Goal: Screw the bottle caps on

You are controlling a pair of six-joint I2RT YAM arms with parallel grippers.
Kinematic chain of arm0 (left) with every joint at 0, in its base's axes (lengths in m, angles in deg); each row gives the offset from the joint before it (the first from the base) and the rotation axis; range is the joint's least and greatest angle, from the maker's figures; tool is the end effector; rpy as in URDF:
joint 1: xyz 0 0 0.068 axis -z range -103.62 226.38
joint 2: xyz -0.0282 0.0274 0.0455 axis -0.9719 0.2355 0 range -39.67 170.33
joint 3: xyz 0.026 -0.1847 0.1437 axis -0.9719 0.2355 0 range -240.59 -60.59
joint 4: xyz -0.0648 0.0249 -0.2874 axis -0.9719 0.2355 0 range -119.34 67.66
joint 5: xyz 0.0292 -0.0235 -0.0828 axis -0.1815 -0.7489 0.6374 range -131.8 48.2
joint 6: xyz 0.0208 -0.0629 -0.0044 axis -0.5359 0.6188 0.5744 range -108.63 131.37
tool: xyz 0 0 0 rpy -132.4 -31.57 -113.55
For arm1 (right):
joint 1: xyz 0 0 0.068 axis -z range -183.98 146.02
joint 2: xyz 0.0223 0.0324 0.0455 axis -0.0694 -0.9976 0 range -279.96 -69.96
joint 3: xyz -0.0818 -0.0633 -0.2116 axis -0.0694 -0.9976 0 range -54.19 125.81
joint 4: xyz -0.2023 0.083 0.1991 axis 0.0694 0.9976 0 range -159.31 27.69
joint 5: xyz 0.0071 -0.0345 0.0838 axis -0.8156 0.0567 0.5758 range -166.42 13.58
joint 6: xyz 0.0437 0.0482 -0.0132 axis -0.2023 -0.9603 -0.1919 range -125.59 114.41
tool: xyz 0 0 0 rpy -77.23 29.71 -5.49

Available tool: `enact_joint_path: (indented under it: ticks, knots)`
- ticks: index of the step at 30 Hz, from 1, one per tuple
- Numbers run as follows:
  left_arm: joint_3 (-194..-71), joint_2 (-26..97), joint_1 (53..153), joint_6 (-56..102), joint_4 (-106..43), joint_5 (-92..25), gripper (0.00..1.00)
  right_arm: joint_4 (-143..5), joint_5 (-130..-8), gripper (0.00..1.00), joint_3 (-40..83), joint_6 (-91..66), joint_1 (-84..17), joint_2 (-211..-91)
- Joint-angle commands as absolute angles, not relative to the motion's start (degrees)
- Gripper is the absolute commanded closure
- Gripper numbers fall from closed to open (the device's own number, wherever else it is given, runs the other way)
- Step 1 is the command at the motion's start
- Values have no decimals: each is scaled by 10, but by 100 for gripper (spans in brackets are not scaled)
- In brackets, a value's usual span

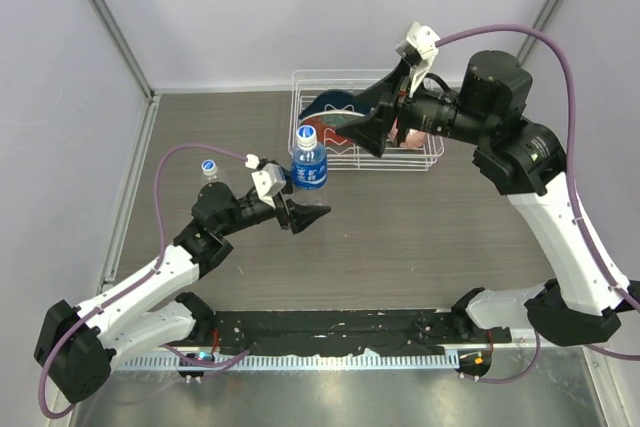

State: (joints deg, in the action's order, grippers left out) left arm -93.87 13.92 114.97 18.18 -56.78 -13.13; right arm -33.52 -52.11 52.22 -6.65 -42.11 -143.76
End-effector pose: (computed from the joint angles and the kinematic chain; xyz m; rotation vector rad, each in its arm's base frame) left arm 0.2110 -0.2006 0.2682 0.8184 1.3079 -0.9974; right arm 0.2097 0.1920 0.5252 -0.8478 1.4654 0.8629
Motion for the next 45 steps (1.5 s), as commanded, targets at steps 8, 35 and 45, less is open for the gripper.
enact_joint_path:
  ticks: [8, 35, 45]
  knots:
    - [-959, 145, 1147, 183, -559, 37, 100, -506, -82, 25, 494, -111, -332, -1487]
    - [-1006, 190, 1160, 197, -583, 34, 100, -762, -22, 36, 386, -277, -350, -1509]
    - [-1004, 192, 1161, 204, -584, 20, 100, -764, -23, 49, 377, -278, -356, -1506]
